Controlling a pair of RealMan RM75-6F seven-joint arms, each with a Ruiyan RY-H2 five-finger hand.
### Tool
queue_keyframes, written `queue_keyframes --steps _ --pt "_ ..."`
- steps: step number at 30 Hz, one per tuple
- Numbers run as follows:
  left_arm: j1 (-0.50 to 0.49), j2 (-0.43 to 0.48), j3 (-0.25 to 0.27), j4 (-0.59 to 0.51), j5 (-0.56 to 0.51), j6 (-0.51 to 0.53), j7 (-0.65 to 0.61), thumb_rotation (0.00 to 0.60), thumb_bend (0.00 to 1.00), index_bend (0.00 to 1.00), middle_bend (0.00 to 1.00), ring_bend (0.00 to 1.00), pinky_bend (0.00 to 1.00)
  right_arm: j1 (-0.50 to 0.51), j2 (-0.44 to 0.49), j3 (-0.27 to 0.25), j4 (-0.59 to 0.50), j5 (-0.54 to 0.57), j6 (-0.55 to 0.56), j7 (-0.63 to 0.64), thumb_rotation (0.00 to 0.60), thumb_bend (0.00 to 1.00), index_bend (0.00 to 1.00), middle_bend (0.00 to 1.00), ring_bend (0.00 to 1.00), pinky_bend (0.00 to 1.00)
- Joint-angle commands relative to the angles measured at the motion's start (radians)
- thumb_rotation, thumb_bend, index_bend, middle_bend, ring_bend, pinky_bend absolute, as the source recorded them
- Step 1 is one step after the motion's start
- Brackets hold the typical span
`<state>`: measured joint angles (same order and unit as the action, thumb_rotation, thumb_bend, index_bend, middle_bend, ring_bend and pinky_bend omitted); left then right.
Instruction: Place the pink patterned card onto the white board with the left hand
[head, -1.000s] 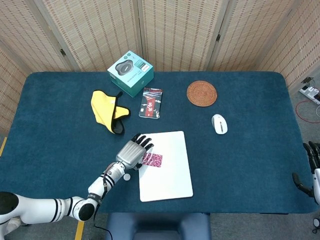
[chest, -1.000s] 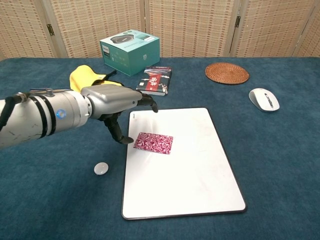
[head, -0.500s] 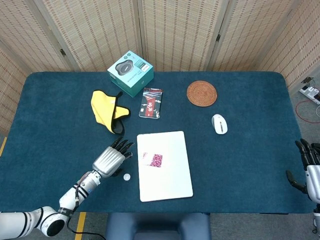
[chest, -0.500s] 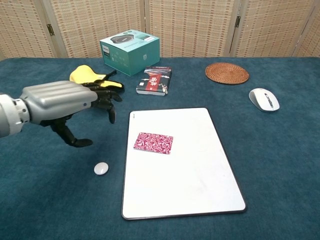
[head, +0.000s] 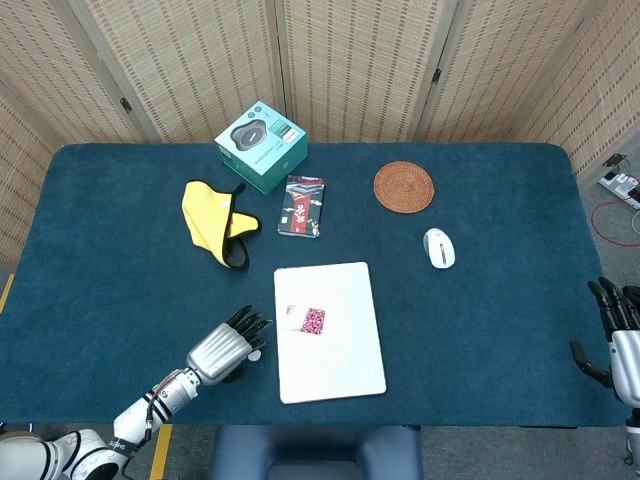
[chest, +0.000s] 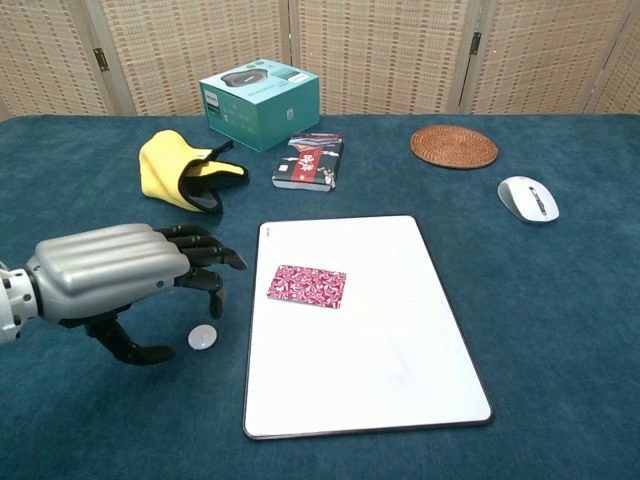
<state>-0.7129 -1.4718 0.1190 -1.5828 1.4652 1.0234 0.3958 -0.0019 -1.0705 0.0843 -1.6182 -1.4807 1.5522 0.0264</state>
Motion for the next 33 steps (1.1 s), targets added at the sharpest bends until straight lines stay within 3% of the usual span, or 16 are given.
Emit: queue_keyframes --steps 1,12,33 --pt "0.000 -0.021 -0.014 0.021 -0.008 -0.016 0.004 0.600 0.35 0.40 0.14 0.11 0.00 -0.002 0.000 -0.001 0.000 0.001 0.002 0.000 0.600 0.37 0.03 0.08 0.14 0.11" --pt "0.008 -0.077 -0.056 0.092 -0.049 -0.052 0.007 0.600 0.35 0.44 0.16 0.13 0.00 -0.008 0.004 -0.003 -0.007 0.001 0.008 -0.005 0.600 0.37 0.03 0.08 0.14 0.11" --pt "0.017 -0.104 -0.083 0.129 -0.074 -0.088 0.015 0.600 0.35 0.48 0.18 0.15 0.00 -0.010 0.005 -0.003 -0.009 0.006 0.007 -0.008 0.600 0.37 0.04 0.08 0.14 0.11"
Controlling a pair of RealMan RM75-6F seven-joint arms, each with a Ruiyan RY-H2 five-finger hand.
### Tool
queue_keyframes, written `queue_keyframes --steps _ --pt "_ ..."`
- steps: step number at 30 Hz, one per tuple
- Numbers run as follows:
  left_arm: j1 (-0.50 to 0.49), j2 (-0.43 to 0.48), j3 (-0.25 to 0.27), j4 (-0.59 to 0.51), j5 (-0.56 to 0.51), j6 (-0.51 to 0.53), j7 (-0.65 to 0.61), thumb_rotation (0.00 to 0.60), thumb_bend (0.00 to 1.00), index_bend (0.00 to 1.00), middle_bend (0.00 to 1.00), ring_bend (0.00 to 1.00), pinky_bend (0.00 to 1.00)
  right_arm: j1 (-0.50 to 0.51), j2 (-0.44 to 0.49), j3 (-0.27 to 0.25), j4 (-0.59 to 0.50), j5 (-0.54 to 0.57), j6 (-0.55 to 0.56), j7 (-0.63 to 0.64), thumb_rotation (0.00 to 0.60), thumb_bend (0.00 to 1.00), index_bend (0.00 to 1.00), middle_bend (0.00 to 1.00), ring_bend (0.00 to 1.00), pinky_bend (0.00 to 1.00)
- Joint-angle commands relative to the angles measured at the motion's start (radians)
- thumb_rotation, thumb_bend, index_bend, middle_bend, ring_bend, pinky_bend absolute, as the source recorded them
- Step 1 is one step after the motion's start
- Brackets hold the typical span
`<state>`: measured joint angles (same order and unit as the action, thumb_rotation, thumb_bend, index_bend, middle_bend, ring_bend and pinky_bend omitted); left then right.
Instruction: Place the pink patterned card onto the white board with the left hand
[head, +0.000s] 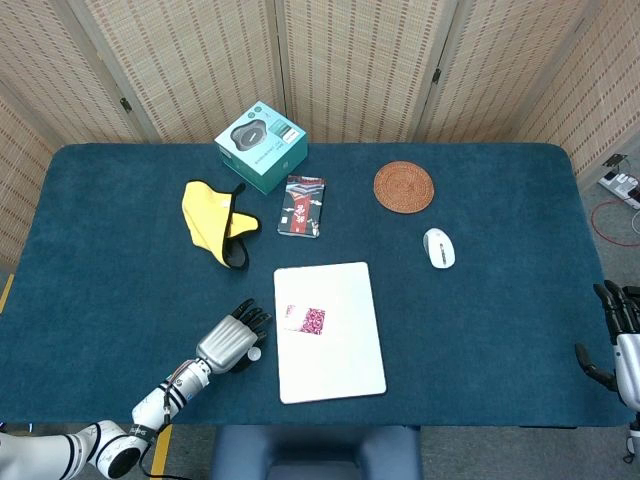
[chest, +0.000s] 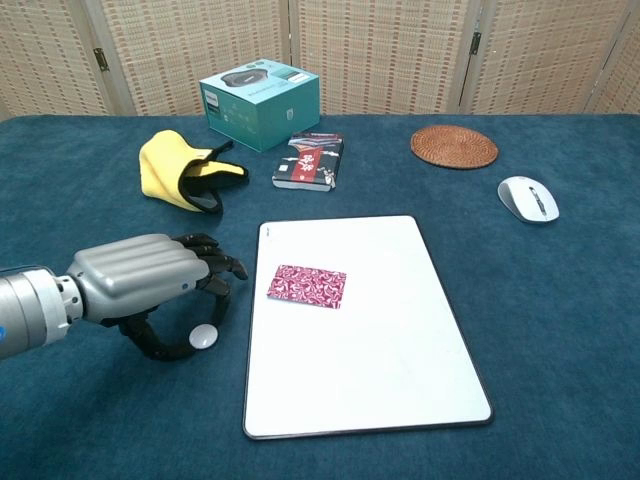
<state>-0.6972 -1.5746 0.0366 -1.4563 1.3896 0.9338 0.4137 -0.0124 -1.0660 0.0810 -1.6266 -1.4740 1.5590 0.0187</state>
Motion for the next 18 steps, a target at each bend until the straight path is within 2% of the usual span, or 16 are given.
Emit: queue_keyframes --steps 1,11,18 --pt "0.003 -0.002 -0.001 0.004 0.005 0.004 -0.006 0.600 0.35 0.49 0.18 0.15 0.00 0.000 0.000 0.000 -0.001 0.000 0.000 -0.001 0.600 0.37 0.04 0.08 0.14 0.11" --pt "0.006 0.007 -0.012 0.002 0.027 0.015 -0.043 0.600 0.35 0.52 0.20 0.17 0.00 0.001 0.001 0.000 -0.006 -0.004 0.002 -0.007 0.600 0.37 0.04 0.08 0.14 0.11" --pt "-0.034 0.034 -0.079 -0.048 0.000 -0.011 -0.050 0.600 0.35 0.52 0.20 0.17 0.00 -0.003 0.003 0.000 -0.010 -0.008 0.010 -0.008 0.600 0.37 0.04 0.08 0.14 0.11"
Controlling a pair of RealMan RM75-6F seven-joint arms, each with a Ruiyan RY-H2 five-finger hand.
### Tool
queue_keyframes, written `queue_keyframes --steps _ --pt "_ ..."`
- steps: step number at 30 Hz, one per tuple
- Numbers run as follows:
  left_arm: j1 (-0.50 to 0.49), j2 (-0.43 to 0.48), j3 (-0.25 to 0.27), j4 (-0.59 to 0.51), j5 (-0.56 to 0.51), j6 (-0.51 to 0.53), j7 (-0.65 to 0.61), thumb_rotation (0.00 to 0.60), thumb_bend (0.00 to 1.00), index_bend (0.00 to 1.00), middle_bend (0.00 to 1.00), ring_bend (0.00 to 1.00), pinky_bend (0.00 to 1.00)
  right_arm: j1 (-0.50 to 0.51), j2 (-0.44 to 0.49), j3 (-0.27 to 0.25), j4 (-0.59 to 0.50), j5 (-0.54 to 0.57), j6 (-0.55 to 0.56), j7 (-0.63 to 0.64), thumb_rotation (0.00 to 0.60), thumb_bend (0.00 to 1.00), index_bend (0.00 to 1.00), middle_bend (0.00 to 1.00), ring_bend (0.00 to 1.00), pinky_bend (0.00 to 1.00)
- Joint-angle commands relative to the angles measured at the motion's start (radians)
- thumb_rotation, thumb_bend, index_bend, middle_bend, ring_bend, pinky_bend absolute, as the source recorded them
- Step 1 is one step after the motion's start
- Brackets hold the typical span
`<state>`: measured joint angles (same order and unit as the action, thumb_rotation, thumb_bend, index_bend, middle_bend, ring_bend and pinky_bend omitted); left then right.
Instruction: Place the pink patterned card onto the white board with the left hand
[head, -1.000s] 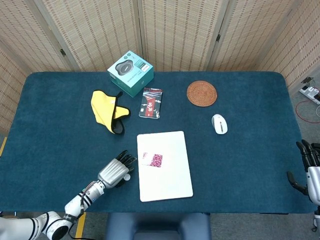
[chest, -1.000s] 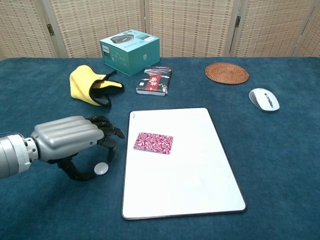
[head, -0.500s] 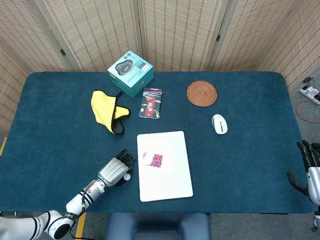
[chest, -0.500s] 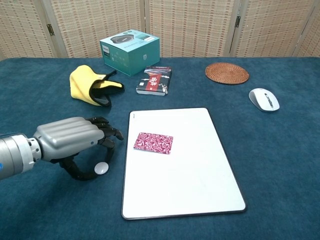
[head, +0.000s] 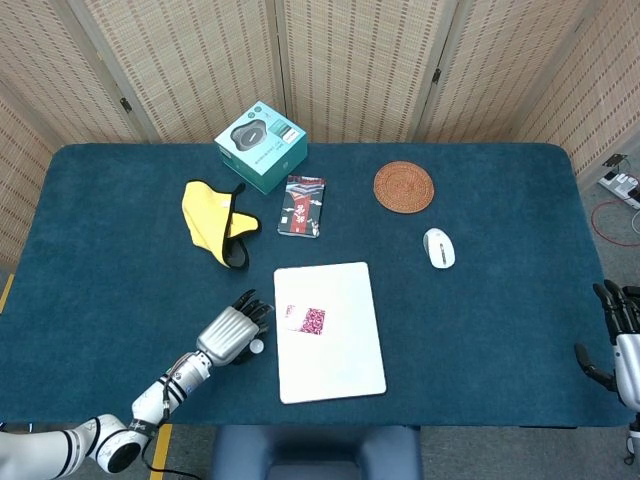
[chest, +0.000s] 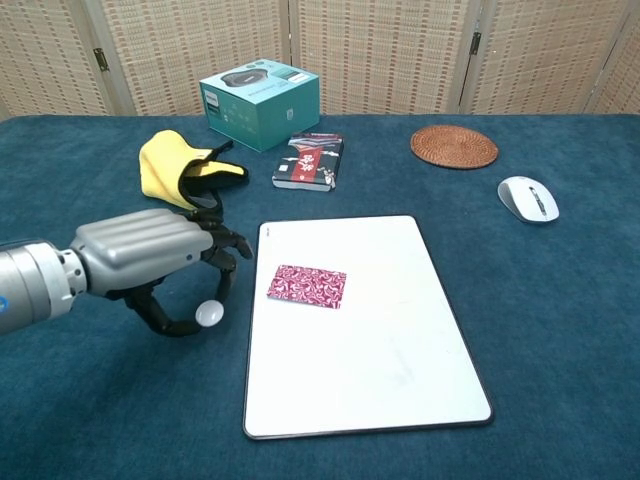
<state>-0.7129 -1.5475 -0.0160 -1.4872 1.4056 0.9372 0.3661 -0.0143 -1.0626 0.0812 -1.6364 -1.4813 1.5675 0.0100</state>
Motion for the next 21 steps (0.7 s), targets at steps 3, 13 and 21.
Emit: queue_keyframes --steps 3,13,21 --pt "-0.050 0.002 -0.065 -0.023 -0.051 -0.044 0.017 0.600 0.35 0.52 0.20 0.17 0.00 -0.003 -0.002 -0.002 0.001 -0.002 0.003 0.003 0.600 0.37 0.04 0.08 0.14 0.11" --pt "-0.167 -0.062 -0.176 -0.003 -0.263 -0.133 0.154 0.600 0.35 0.52 0.20 0.17 0.00 -0.015 0.001 -0.002 0.008 0.007 0.013 0.013 0.600 0.37 0.04 0.08 0.14 0.11" --pt "-0.250 -0.128 -0.190 0.049 -0.433 -0.169 0.255 0.600 0.35 0.52 0.20 0.16 0.00 -0.019 -0.001 -0.001 0.021 0.018 0.010 0.025 0.600 0.37 0.04 0.08 0.14 0.11"
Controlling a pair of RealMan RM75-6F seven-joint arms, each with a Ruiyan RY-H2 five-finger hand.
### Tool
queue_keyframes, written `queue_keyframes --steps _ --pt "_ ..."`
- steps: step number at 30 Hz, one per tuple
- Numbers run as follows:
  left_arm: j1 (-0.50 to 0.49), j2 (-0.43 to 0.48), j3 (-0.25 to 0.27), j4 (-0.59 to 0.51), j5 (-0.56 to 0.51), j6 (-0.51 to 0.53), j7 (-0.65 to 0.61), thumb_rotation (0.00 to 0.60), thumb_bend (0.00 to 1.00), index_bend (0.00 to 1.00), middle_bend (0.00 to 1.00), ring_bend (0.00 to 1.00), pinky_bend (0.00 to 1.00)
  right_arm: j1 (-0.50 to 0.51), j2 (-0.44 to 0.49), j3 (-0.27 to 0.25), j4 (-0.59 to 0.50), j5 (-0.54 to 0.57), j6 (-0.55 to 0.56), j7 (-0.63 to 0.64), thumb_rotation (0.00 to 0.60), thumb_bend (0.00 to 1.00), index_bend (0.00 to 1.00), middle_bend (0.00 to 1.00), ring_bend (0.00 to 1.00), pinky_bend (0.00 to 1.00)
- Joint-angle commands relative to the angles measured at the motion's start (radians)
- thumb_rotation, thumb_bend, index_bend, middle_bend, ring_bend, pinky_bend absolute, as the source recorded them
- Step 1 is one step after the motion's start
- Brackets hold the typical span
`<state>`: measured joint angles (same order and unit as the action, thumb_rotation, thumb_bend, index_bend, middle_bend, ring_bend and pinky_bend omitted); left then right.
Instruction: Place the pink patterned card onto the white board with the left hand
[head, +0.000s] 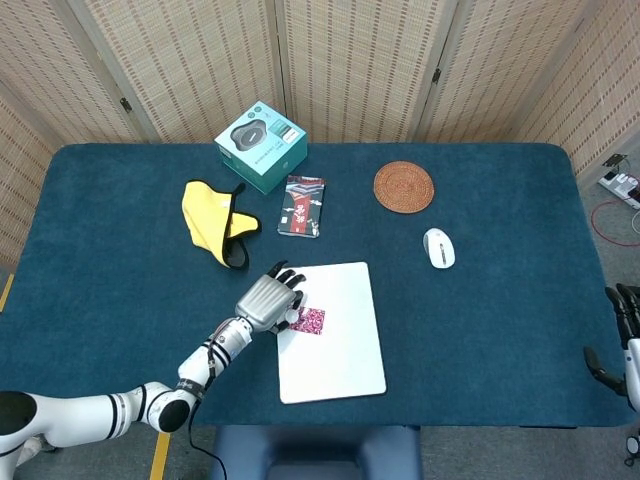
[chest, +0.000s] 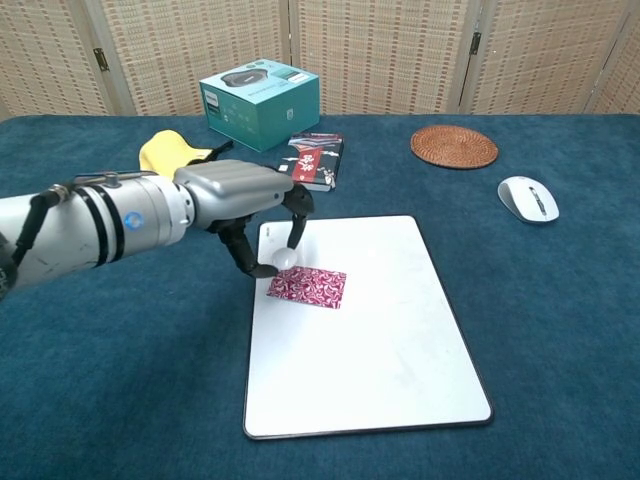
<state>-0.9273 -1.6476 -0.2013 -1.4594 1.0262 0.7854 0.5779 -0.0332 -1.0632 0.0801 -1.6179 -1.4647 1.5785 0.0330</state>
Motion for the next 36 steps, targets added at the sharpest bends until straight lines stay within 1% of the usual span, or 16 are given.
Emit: queue_keyframes --steps 1,8,11,13,18,20,23,27,32,36 --pt "-0.044 -0.035 -0.004 0.024 -0.069 -0.018 0.051 0.600 0.35 0.51 0.20 0.16 0.00 0.000 -0.001 0.001 0.004 0.002 -0.001 0.004 0.600 0.37 0.04 0.08 0.14 0.11" --pt "-0.103 -0.071 -0.002 0.030 -0.156 -0.015 0.102 0.600 0.35 0.51 0.20 0.16 0.00 -0.003 -0.005 0.002 0.020 0.011 -0.006 0.018 0.600 0.37 0.04 0.08 0.14 0.11" --pt "-0.128 -0.076 0.006 0.026 -0.200 -0.011 0.133 0.600 0.35 0.49 0.20 0.15 0.00 -0.005 -0.006 0.003 0.028 0.017 -0.008 0.027 0.600 0.37 0.04 0.08 0.14 0.11" --pt "-0.140 -0.081 0.010 0.027 -0.224 -0.005 0.147 0.600 0.35 0.45 0.20 0.14 0.00 -0.006 -0.007 0.003 0.033 0.018 -0.009 0.031 0.600 0.37 0.04 0.08 0.14 0.11" --pt "-0.159 -0.078 0.024 0.019 -0.280 0.015 0.167 0.600 0.35 0.29 0.20 0.13 0.00 -0.007 -0.008 0.005 0.041 0.019 -0.008 0.041 0.600 0.37 0.04 0.08 0.14 0.11" --pt "-0.157 -0.065 0.029 0.003 -0.292 0.027 0.162 0.600 0.35 0.24 0.19 0.13 0.00 -0.007 -0.006 0.006 0.040 0.017 -0.007 0.041 0.600 0.37 0.04 0.08 0.14 0.11" --pt "-0.133 -0.040 0.026 -0.030 -0.274 0.065 0.124 0.600 0.35 0.23 0.19 0.12 0.00 -0.007 -0.001 0.007 0.035 0.011 -0.002 0.041 0.600 0.37 0.04 0.08 0.14 0.11" --pt "-0.061 0.021 0.031 -0.095 -0.203 0.162 0.042 0.600 0.35 0.23 0.19 0.13 0.00 -0.006 0.006 0.008 0.030 0.002 0.003 0.041 0.600 0.37 0.04 0.08 0.14 0.11" --pt "0.044 0.150 0.048 -0.222 -0.121 0.273 -0.056 0.600 0.35 0.23 0.19 0.13 0.00 0.000 0.013 0.004 0.030 -0.004 -0.012 0.048 0.600 0.37 0.04 0.08 0.14 0.11" --pt "0.141 0.231 0.068 -0.271 -0.046 0.380 -0.143 0.600 0.35 0.23 0.19 0.14 0.00 0.005 0.016 0.007 0.030 -0.006 -0.016 0.060 0.600 0.37 0.04 0.08 0.14 0.11"
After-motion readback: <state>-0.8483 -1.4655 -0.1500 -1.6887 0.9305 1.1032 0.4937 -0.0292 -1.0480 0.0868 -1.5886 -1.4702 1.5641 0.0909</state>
